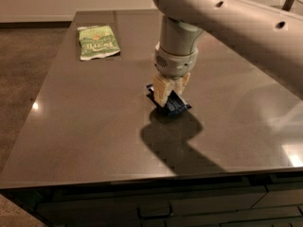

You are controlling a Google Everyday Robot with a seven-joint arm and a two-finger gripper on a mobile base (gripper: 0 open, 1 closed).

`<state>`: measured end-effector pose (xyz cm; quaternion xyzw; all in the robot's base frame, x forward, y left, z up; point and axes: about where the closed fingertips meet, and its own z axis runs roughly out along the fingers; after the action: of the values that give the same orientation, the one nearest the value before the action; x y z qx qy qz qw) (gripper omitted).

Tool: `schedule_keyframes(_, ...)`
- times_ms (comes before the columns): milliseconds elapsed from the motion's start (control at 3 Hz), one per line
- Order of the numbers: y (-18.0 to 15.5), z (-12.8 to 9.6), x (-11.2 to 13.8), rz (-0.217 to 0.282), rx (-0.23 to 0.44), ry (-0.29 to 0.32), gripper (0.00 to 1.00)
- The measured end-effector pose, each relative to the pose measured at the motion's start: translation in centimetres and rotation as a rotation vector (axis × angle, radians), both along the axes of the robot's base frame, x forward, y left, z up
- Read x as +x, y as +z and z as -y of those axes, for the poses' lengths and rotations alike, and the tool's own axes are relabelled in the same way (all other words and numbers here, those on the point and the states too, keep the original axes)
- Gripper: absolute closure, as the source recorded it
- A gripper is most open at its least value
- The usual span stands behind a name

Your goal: Move rxbar blueberry near green jalapeno chip bag

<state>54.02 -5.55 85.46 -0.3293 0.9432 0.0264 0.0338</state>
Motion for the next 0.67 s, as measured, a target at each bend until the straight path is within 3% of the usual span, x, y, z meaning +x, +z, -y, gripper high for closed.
schedule_keyframes(667, 1.2, -4.1, 7.2, 0.094, 0.060, 0.102, 1.00)
